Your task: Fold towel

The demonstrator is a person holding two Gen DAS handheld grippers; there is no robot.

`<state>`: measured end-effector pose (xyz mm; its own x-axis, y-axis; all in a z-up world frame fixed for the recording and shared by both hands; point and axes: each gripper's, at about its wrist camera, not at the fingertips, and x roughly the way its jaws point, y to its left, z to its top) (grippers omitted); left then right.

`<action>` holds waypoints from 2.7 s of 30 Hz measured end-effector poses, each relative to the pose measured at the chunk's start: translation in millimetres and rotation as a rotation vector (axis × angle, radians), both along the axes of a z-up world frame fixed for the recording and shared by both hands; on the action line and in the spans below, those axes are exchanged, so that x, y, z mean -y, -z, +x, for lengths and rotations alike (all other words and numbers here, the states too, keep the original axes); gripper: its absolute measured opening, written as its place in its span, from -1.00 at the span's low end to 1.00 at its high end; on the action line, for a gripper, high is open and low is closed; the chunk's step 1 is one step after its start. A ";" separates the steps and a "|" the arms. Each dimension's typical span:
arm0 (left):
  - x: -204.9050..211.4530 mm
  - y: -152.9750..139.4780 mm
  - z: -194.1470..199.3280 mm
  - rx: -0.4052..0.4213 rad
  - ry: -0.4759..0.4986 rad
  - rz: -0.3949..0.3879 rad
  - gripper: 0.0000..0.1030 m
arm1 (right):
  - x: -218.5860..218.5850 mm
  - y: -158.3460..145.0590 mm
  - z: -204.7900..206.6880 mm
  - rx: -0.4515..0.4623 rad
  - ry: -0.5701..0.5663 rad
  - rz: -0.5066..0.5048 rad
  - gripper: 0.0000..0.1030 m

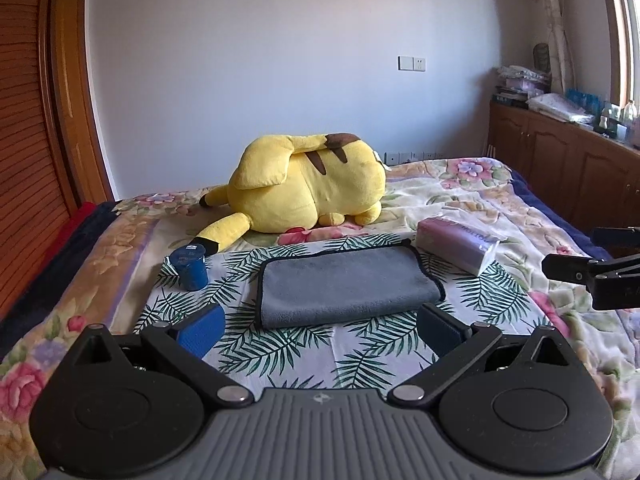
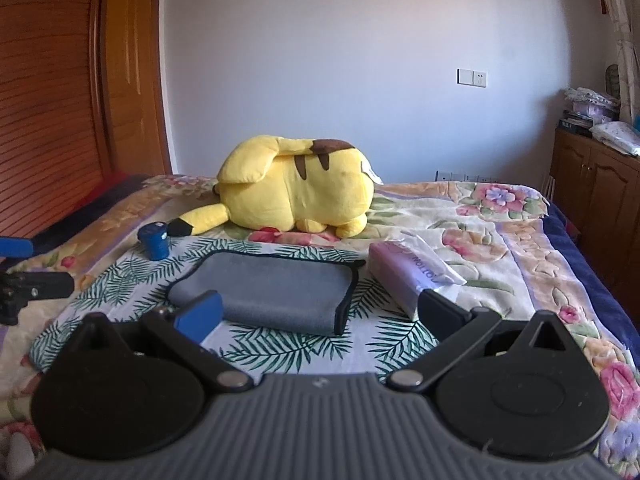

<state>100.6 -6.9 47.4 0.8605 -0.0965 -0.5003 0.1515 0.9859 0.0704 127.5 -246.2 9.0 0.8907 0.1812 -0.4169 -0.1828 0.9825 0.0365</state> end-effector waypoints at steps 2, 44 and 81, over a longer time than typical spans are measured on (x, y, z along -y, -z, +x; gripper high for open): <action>0.5 -0.8 -6.9 0.000 0.000 -0.002 1.00 | -0.7 -1.3 -8.2 0.003 -0.001 0.005 1.00; -2.6 89.4 -70.4 -0.088 -0.048 -0.008 1.00 | -28.7 66.7 -88.3 -0.048 -0.010 0.042 1.00; -12.2 63.3 -96.0 0.115 -0.075 0.023 1.00 | -21.1 63.3 -91.3 0.066 0.011 0.079 1.00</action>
